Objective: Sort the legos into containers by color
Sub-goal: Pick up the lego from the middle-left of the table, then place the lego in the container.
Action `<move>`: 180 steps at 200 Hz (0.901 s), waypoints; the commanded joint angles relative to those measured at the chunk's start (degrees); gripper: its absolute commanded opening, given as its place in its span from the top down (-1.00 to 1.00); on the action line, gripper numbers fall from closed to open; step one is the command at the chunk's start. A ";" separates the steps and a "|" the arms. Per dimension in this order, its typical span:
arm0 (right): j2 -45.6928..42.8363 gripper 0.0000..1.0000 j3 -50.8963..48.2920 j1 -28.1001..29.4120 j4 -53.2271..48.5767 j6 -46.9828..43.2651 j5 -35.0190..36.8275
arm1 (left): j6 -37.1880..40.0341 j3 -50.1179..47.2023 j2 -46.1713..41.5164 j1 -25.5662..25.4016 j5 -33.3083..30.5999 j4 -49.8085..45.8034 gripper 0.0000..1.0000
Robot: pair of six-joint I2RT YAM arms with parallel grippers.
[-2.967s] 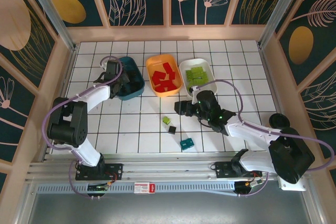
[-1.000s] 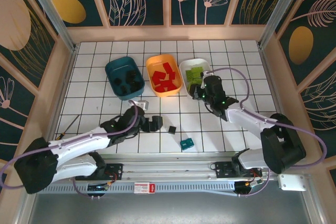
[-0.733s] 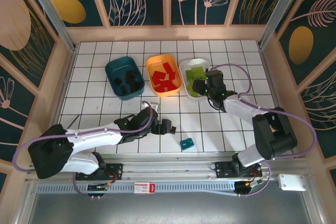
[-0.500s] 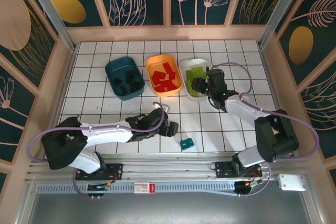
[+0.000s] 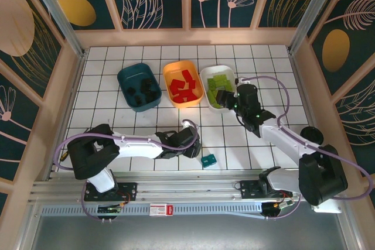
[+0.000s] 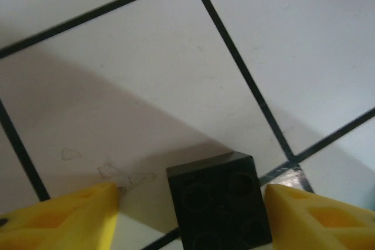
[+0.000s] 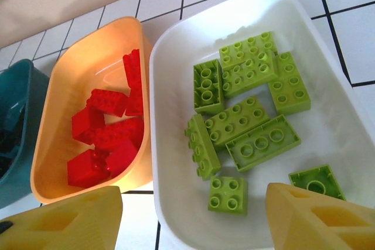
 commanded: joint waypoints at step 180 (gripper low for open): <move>-8.62 -0.33 -5.46 2.56 -1.32 2.06 3.19 | -0.80 6.31 -8.22 46.89 1.81 6.40 0.45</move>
